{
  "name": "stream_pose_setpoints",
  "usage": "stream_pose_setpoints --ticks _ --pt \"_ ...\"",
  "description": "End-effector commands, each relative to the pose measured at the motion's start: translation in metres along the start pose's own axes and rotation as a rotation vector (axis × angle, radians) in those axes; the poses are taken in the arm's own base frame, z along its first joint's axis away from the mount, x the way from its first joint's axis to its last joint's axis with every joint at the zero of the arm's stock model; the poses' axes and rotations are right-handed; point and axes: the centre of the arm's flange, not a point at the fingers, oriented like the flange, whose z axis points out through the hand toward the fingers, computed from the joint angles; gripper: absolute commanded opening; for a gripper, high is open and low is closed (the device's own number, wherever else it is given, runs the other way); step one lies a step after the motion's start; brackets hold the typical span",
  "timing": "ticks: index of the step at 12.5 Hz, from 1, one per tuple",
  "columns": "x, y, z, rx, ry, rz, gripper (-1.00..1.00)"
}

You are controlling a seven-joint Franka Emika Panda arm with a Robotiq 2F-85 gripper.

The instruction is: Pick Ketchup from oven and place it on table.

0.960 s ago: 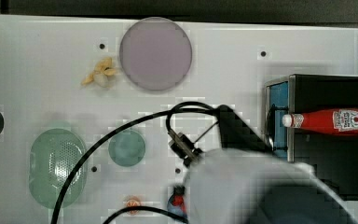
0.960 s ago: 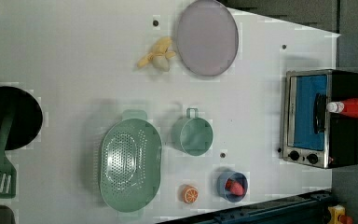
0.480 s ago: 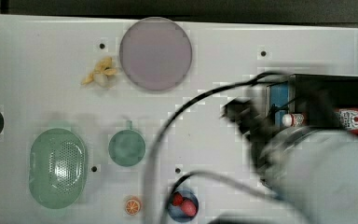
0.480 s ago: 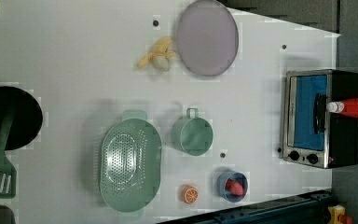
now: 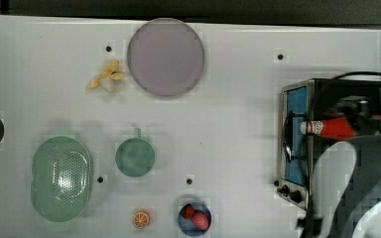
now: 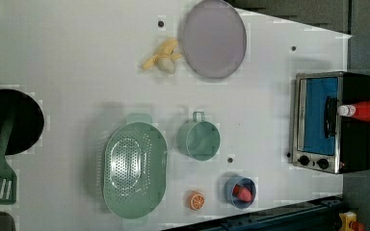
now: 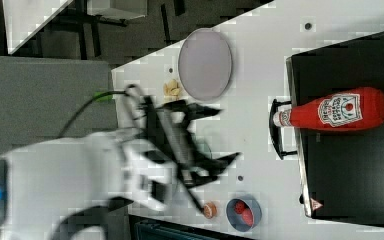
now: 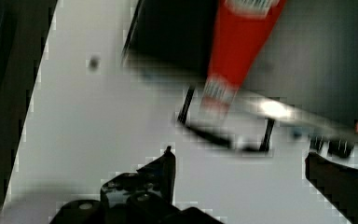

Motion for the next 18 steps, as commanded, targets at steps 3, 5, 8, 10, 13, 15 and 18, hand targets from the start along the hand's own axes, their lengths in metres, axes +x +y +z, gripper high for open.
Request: stream_pose_setpoints --ticks 3,5,8,10,13,15,18 --pt "0.050 0.007 0.035 -0.038 0.074 0.118 1.00" --pt "0.073 0.010 0.055 -0.044 0.099 0.165 1.00" --pt "0.097 0.011 0.088 -0.013 0.080 0.258 1.00" --pt "0.103 0.012 0.118 0.001 0.038 0.317 1.00" --pt "0.112 0.016 0.147 -0.029 0.051 0.335 1.00" --pt "0.115 0.016 0.158 -0.033 0.071 0.335 1.00" --pt "0.117 0.017 0.171 -0.034 0.071 0.348 0.70"
